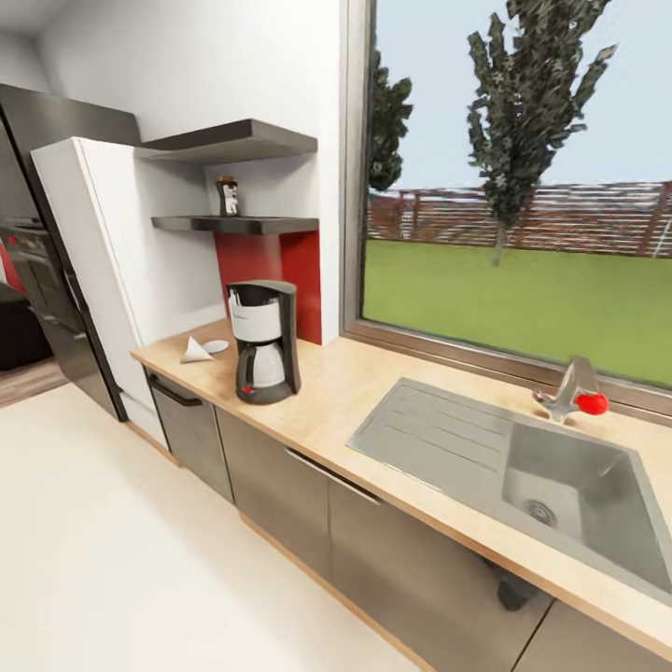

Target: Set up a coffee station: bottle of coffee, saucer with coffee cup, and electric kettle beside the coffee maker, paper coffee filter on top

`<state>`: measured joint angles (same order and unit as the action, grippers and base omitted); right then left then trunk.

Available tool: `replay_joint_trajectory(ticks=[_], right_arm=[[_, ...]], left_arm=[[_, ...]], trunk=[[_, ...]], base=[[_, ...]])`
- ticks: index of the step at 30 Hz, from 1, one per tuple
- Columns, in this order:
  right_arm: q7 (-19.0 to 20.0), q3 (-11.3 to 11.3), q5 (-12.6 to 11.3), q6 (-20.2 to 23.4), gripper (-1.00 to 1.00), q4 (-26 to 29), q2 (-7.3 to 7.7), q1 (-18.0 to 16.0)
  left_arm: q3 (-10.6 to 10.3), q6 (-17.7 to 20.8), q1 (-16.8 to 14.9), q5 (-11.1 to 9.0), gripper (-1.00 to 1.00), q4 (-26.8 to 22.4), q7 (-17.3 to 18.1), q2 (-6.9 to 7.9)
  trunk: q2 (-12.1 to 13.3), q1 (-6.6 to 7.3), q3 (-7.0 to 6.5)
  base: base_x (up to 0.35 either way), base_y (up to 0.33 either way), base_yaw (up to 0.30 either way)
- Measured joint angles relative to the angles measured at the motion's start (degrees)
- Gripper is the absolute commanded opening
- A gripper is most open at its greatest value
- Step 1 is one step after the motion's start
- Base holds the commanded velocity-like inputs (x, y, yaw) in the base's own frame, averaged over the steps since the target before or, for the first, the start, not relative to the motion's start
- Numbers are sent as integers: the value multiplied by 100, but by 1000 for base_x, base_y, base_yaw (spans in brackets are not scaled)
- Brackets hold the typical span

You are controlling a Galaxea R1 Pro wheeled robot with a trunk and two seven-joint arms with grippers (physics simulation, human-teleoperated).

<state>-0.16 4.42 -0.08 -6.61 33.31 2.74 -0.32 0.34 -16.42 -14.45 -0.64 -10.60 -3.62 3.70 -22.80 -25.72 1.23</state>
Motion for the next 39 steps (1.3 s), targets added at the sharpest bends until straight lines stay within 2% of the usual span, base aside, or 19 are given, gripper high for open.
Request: replay_joint_trajectory(ticks=[28,35,39], right_arm=[[0,-3,6,0,100,-6,0,0],[24,-16,17,0,100,-124,0,0],[42,-15,12,2,100,-172,1,0]], left_arm=[[4,0,0,0,100,-4,-1,-4],[-50,5,0,59,100,-27,21,-45],[-59,8,-14,77,100,-39,34,-16]], trunk=[[0,-1,0],[0,-1,0],[0,-1,0]], base=[[164,305,0],[174,314,0],[183,305,0]])
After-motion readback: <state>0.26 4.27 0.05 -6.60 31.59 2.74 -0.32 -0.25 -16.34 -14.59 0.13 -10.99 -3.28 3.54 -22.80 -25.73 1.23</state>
